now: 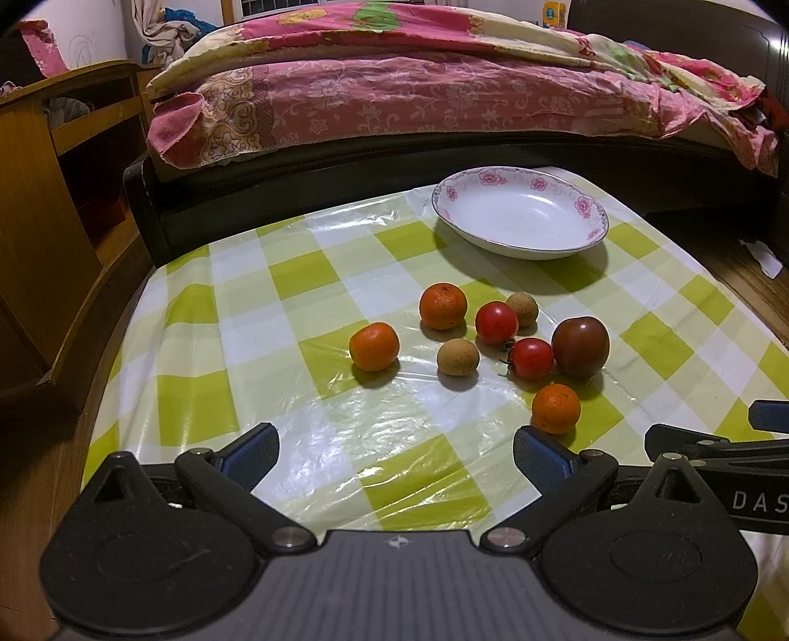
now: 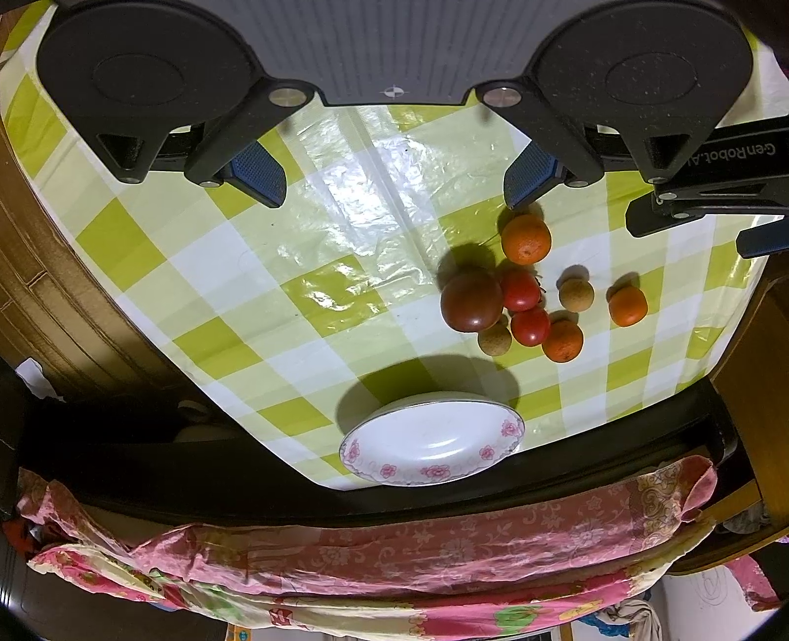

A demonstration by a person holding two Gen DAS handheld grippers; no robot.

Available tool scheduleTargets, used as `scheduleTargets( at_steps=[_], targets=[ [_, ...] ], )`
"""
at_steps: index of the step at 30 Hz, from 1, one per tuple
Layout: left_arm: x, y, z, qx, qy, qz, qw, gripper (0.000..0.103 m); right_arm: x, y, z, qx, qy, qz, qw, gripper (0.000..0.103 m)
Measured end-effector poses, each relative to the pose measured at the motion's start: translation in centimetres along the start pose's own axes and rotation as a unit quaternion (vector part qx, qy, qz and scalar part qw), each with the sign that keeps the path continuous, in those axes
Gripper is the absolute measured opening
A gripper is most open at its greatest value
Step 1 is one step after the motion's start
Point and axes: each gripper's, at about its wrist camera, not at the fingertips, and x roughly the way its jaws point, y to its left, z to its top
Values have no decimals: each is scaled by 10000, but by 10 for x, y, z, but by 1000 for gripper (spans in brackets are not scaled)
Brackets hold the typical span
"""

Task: Organize fruits

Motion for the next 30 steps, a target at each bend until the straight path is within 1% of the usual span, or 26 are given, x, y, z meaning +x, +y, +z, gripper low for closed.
scheduleTargets(
  at_steps=[30],
  targets=[
    [-1,1,0,41,-22,24,10000,103,0,3,1,13,61,74,10000,91]
  ],
)
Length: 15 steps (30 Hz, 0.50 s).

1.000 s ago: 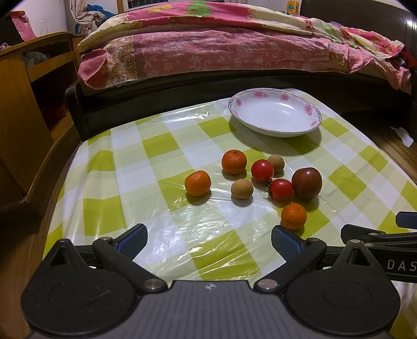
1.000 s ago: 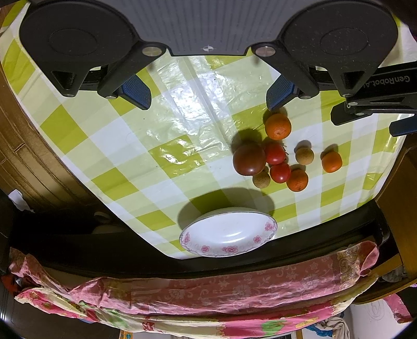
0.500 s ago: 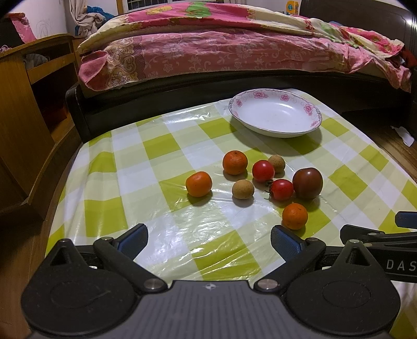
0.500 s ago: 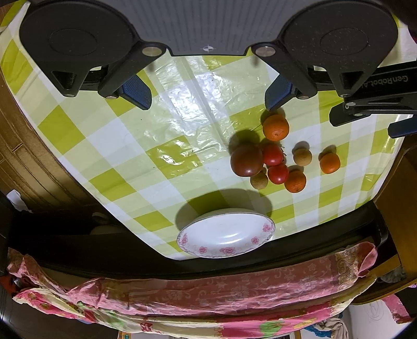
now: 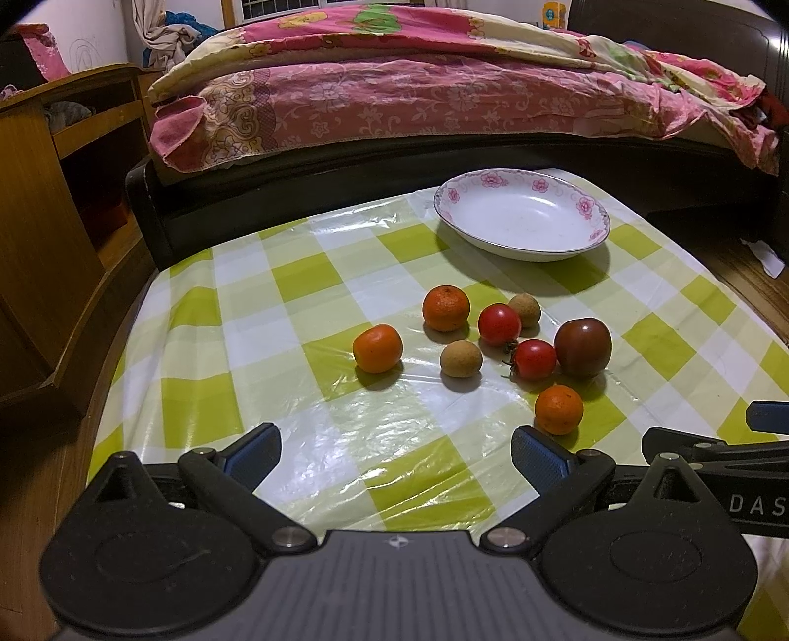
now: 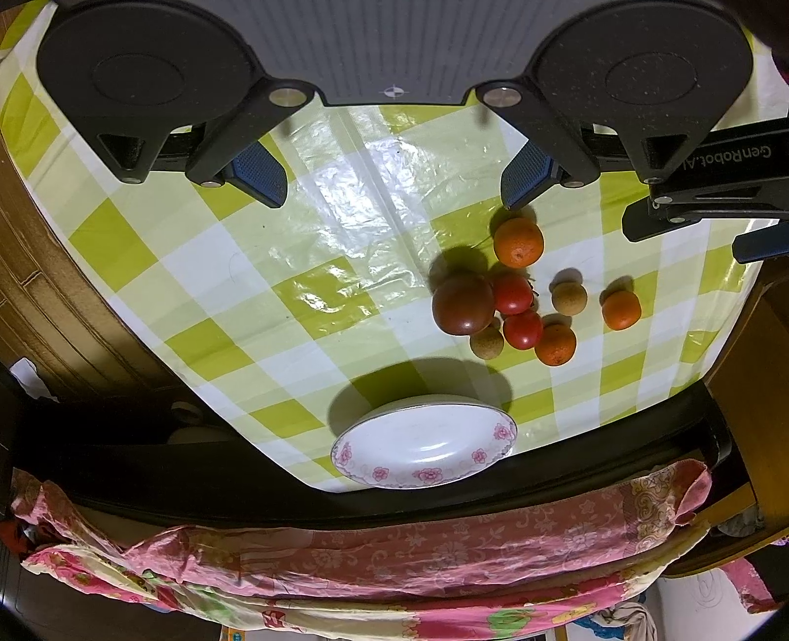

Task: Organize fruits

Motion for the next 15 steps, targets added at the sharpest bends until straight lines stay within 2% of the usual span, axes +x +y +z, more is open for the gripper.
scheduleTargets(
  at_steps=[15],
  targets=[
    [-6,-1,0,-7,-46,64,10000,103,-3,3,2,-18,-32,54,10000,91]
  ],
)
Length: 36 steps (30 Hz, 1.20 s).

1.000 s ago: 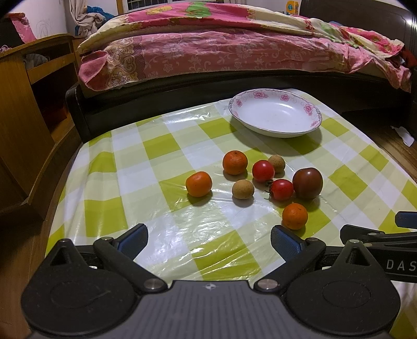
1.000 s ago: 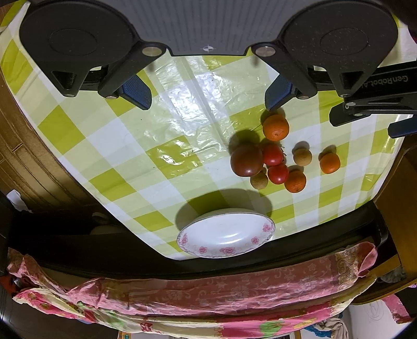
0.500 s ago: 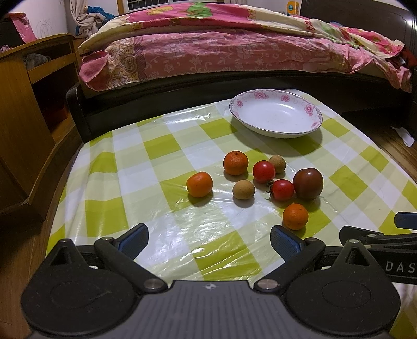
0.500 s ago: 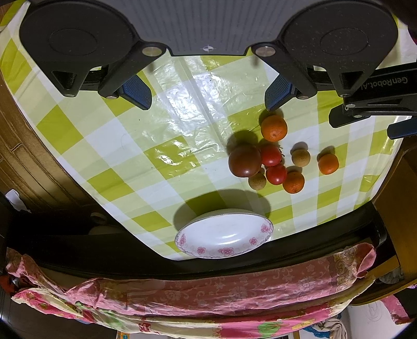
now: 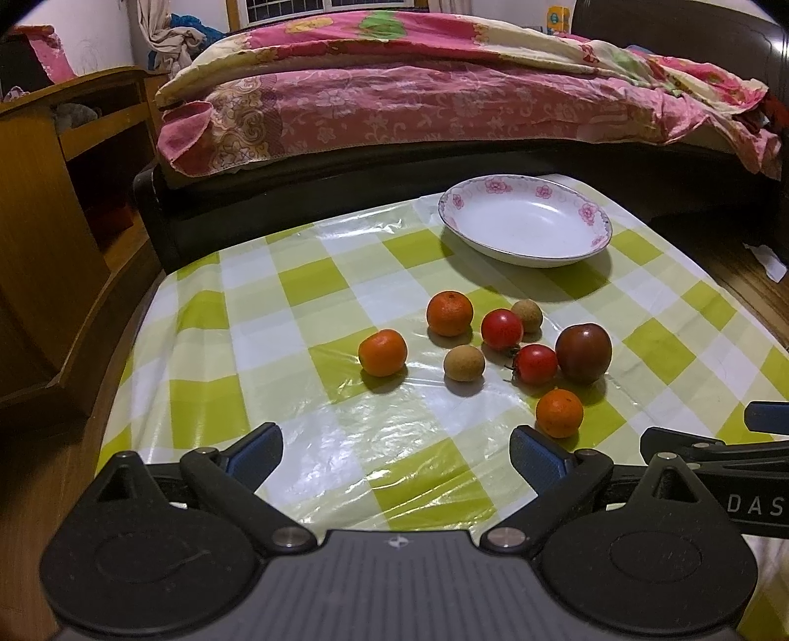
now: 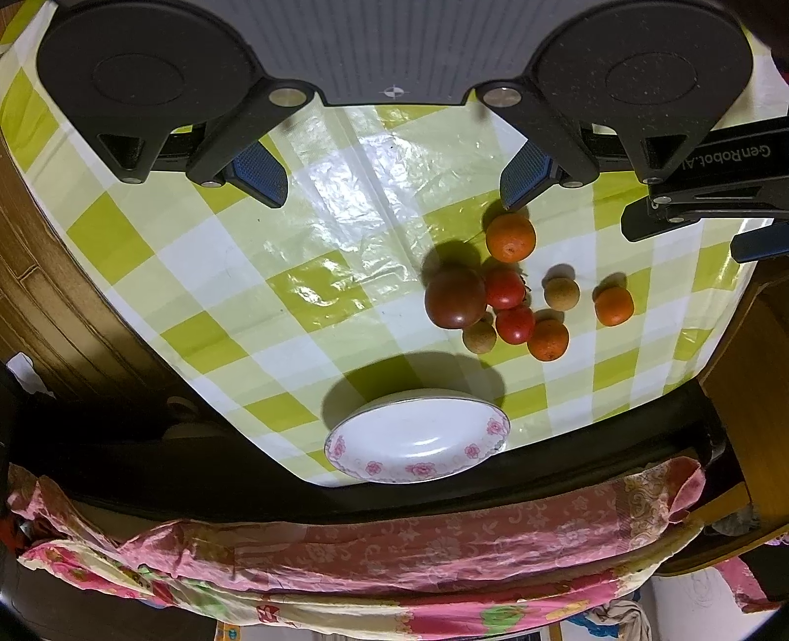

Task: Organize fruits

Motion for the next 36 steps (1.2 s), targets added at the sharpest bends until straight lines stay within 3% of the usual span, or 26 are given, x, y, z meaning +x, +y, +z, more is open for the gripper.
scheduleTargets(
  at_steps=[13,18,24,33,36],
  targets=[
    [-10,-4,4,131,-112,139,9998,103,-5,-2,1,-12,4,143,9999,90],
    [-14,-4,10,293,-308,46,9991,103,-10,-3,6,-89,-65,275,9996,89],
    [0,2,16,571,-278,-45,9980,103,-3,-1,13,-170,-21,492,9986,85],
    [22,18,24,930,-149,-279,9952,102,19,19,24,-716,138,1043,9919,64],
    [29,24,29,976,-139,-534,9937,102,27,27,27,-877,273,1170,9889,56]
  ],
)
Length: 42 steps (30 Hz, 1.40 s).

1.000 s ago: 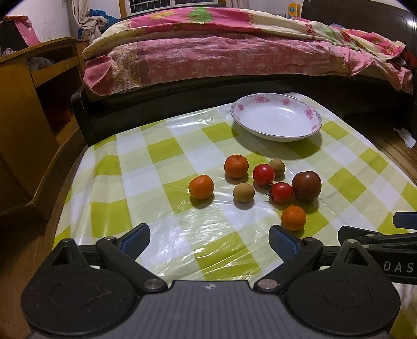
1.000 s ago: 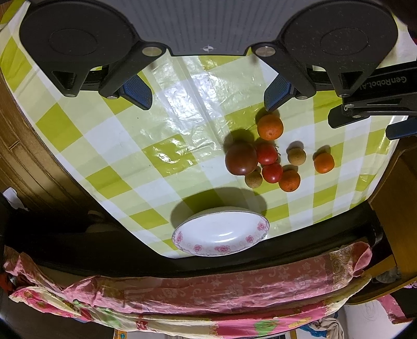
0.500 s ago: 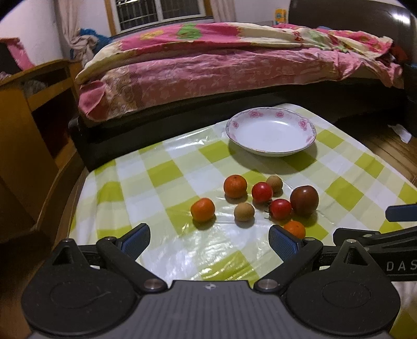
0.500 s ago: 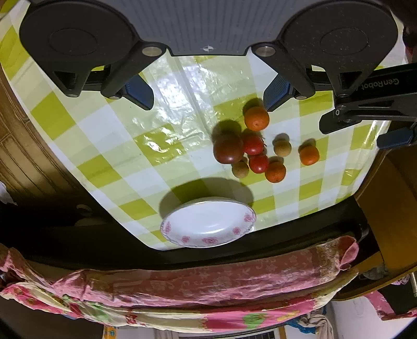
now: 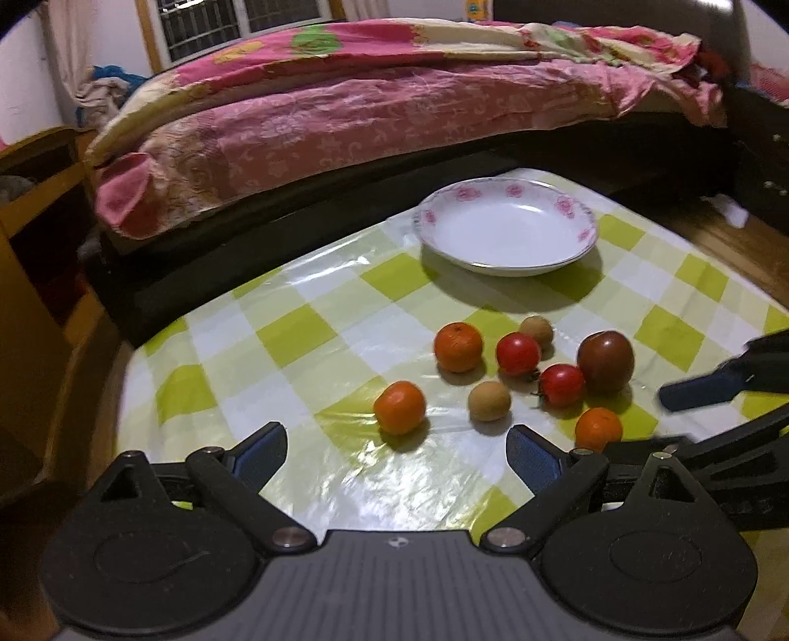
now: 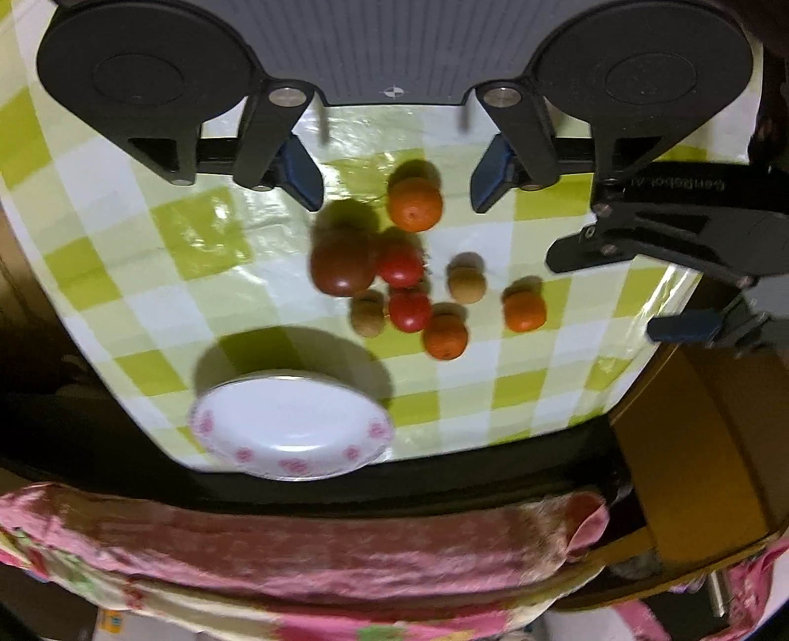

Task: Organize fruits
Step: 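Lower the left tool onto the orange and close its fingers, then grasp the small orange with the right tool while the left tool lifts its orange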

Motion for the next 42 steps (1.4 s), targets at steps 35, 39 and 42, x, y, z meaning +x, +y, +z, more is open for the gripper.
scheduleTargets(
  at_steps=[35,39,42],
  targets=[
    [68,7,11,57,351,-418,9985,41,33,-4,3,-74,219,379,9990,31],
    [67,6,10,92,341,-469,9983,39,33,1,3,-189,196,327,9991,26],
    [64,7,8,111,331,-500,9981,38,33,3,3,-275,187,255,9991,26]
  ],
)
